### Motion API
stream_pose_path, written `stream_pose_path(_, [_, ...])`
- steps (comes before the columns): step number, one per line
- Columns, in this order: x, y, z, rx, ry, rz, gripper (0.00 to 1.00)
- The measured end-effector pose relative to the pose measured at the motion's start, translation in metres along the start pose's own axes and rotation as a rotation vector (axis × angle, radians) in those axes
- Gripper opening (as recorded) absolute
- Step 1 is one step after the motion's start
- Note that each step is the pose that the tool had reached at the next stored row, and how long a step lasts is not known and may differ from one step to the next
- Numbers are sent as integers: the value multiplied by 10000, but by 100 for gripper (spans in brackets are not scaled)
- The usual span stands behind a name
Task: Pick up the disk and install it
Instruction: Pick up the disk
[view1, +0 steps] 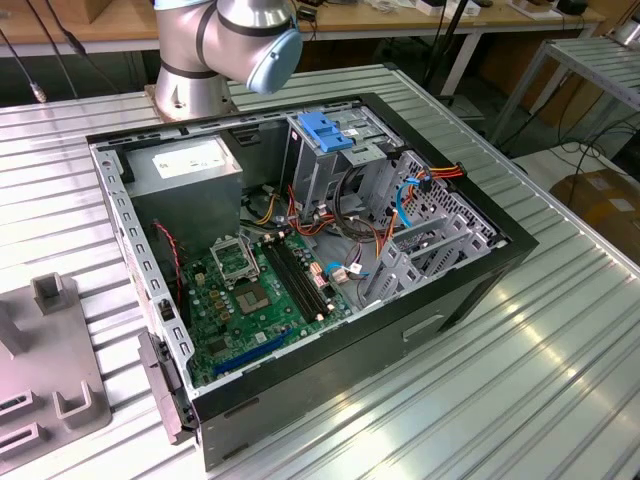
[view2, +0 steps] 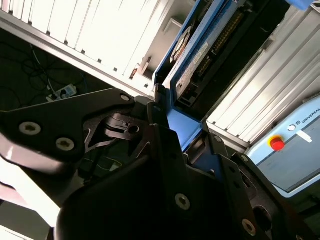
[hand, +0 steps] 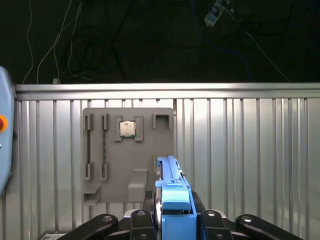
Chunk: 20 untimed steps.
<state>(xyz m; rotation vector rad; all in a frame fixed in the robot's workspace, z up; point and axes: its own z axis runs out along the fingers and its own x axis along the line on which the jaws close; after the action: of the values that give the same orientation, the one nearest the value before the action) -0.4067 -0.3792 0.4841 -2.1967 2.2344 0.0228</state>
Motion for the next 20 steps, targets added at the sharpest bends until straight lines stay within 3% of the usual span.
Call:
stream_pose_path(7, [-2, -125, 0, -14, 0, 1, 37])
stream_pose_path(10, [-4, -221, 0, -26, 0, 0, 37])
stream_pose_path(16, [-6, -335, -1, -34, 0, 0, 37])
stream_pose_path(20, [-7, -377, -1, -34, 0, 1, 37])
